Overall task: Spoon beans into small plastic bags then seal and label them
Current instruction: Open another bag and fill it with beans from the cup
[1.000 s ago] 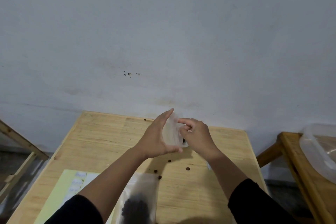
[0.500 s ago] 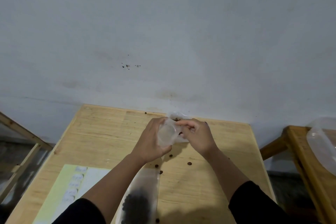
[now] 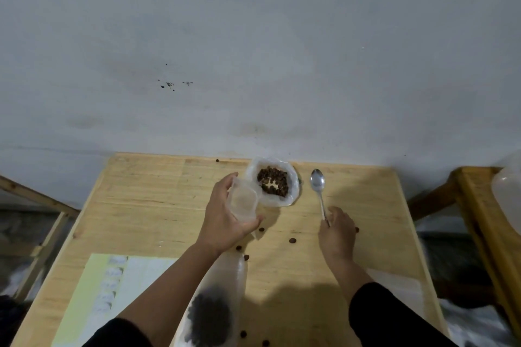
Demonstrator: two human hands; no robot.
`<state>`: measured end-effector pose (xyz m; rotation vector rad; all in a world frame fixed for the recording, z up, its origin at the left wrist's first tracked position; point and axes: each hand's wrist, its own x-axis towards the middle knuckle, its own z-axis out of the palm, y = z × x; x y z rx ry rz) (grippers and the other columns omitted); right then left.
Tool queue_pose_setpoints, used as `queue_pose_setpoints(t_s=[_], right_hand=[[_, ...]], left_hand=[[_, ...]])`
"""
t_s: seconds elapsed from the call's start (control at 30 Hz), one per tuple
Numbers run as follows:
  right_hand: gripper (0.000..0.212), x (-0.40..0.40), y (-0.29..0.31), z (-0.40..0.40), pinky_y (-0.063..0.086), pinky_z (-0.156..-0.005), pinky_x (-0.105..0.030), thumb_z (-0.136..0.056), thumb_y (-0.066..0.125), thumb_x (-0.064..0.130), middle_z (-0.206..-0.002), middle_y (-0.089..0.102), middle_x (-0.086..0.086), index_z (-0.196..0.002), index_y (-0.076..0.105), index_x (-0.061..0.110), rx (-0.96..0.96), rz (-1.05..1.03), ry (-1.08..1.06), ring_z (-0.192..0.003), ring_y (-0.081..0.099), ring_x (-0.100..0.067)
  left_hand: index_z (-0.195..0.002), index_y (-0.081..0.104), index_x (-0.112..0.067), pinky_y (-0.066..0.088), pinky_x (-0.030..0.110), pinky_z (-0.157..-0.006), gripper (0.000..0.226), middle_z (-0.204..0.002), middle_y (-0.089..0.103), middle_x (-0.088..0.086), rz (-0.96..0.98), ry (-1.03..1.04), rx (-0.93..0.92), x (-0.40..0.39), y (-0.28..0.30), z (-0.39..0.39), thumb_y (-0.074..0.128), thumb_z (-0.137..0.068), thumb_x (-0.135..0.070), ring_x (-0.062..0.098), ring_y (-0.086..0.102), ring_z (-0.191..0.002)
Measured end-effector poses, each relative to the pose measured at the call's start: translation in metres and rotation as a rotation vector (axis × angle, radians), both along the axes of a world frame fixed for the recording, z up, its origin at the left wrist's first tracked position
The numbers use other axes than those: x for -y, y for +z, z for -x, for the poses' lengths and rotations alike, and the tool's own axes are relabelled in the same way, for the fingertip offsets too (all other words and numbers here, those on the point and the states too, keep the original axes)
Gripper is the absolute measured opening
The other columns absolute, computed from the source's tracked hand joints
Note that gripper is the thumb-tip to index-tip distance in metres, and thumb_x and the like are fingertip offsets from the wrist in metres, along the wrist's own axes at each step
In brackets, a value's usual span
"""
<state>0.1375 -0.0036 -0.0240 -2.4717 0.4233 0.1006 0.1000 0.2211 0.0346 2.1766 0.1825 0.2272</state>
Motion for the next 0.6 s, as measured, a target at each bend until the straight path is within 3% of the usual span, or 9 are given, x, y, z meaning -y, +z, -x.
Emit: queue_pose_setpoints(t_s=[0.1, 0.17, 0.23, 0.37, 0.47, 0.53, 0.6], right_hand=[[0.035, -0.002, 0.001, -0.007, 0.042, -0.086, -0.033, -0.083, 0.058, 0.002, -0.109, 0.064, -0.020, -0.118, 0.058, -0.002, -0.077, -0.062, -0.087, -0.106, 0.057, -0.035], [0.025, -0.002, 0.003, -0.009, 0.041, -0.076, -0.023, -0.085, 0.055, 0.005, -0.104, 0.067, -0.018, -0.108, 0.064, -0.001, -0.105, -0.093, -0.102, -0.099, 0.060, -0.031], [0.019, -0.003, 0.010, -0.008, 0.032, -0.057, -0.014, -0.088, 0.053, 0.006, -0.095, 0.068, -0.014, -0.099, 0.067, -0.001, -0.090, -0.146, -0.150, -0.086, 0.060, -0.027], [0.017, -0.005, 0.032, -0.006, 0.032, -0.059, -0.023, -0.091, 0.051, 0.012, -0.085, 0.061, -0.004, -0.099, 0.063, 0.003, 0.040, -0.321, -0.256, -0.074, 0.052, -0.017], [0.010, -0.014, 0.047, -0.002, 0.042, -0.052, -0.013, -0.090, 0.054, 0.011, -0.075, 0.066, -0.005, -0.097, 0.061, 0.012, 0.162, -0.459, -0.218, -0.060, 0.058, -0.008], [0.011, -0.021, 0.055, -0.001, 0.050, -0.056, -0.022, -0.087, 0.057, 0.008, -0.068, 0.066, -0.003, -0.089, 0.060, 0.018, 0.206, -0.530, -0.187, -0.053, 0.059, -0.004], [0.014, -0.028, 0.063, 0.002, 0.054, -0.060, -0.035, -0.084, 0.058, 0.006, -0.063, 0.066, -0.003, -0.077, 0.062, 0.016, 0.214, -0.570, -0.139, -0.054, 0.060, -0.011]], left_hand=[[-0.134, 0.036, -0.017, 0.025, -0.006, -0.089, 0.098, -0.128, 0.037, -0.012, 0.006, 0.006, 0.001, 0.001, -0.001, -0.003, 0.090, -0.052, -0.030, -0.004, 0.036, -0.115], [-0.134, 0.036, -0.017, 0.025, -0.006, -0.089, 0.098, -0.129, 0.037, -0.012, 0.018, 0.016, 0.001, 0.002, -0.002, -0.005, 0.090, -0.053, -0.029, -0.003, 0.036, -0.116], [-0.134, 0.036, -0.016, 0.024, -0.004, -0.092, 0.098, -0.130, 0.038, -0.012, 0.023, 0.025, 0.010, 0.001, -0.003, -0.006, 0.090, -0.053, -0.028, -0.001, 0.036, -0.118], [-0.136, 0.035, -0.013, 0.021, -0.004, -0.096, 0.099, -0.131, 0.036, -0.011, 0.029, 0.062, 0.036, -0.006, 0.000, -0.008, 0.090, -0.055, -0.028, -0.001, 0.035, -0.121], [-0.136, 0.036, -0.009, 0.020, -0.005, -0.096, 0.098, -0.131, 0.037, -0.008, 0.019, 0.097, 0.070, -0.014, 0.006, -0.013, 0.089, -0.056, -0.026, 0.002, 0.034, -0.121], [-0.137, 0.034, -0.008, 0.021, 0.000, -0.098, 0.098, -0.134, 0.037, -0.004, 0.006, 0.097, 0.079, -0.018, 0.009, -0.015, 0.089, -0.057, -0.026, 0.002, 0.033, -0.122], [-0.139, 0.033, -0.010, 0.024, 0.010, -0.101, 0.099, -0.137, 0.038, -0.001, -0.006, 0.087, 0.069, -0.019, 0.011, -0.016, 0.088, -0.058, -0.028, 0.001, 0.032, -0.122]])
